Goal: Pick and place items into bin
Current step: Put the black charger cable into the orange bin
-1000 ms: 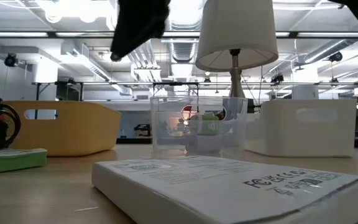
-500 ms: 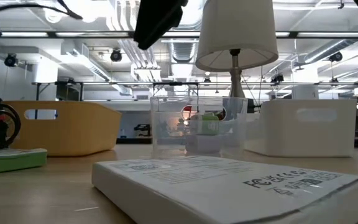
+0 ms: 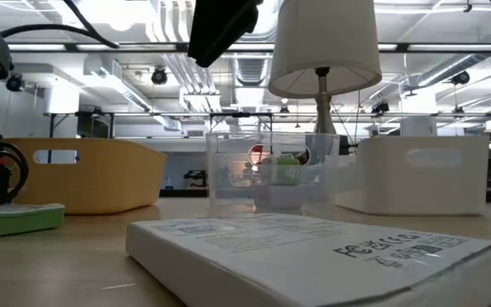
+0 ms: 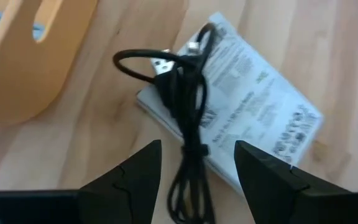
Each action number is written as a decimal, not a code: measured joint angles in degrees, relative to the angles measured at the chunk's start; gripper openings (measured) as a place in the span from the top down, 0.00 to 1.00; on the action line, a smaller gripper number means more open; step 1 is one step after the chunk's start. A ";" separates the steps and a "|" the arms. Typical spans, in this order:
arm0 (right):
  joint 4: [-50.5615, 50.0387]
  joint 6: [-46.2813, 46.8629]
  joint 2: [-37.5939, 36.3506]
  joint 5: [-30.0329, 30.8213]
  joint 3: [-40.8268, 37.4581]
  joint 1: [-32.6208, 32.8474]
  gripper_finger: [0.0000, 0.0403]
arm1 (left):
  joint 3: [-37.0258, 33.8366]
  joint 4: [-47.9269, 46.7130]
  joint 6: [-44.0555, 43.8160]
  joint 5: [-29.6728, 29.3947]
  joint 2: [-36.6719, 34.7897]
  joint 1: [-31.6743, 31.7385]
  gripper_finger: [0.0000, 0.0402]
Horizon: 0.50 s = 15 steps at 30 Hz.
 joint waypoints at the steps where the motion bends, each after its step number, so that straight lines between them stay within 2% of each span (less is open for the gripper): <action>1: -0.02 0.00 0.00 0.38 -0.02 0.00 0.52 | 0.00 0.01 0.09 0.01 0.39 0.25 0.54; 8: 0.00 0.01 0.02 0.74 -0.57 -0.15 0.52 | 0.00 3.75 2.82 1.07 3.39 2.03 0.56; 15: 0.10 0.06 0.02 0.72 -0.88 -0.15 0.52 | 0.00 3.70 2.89 2.56 4.70 2.08 0.77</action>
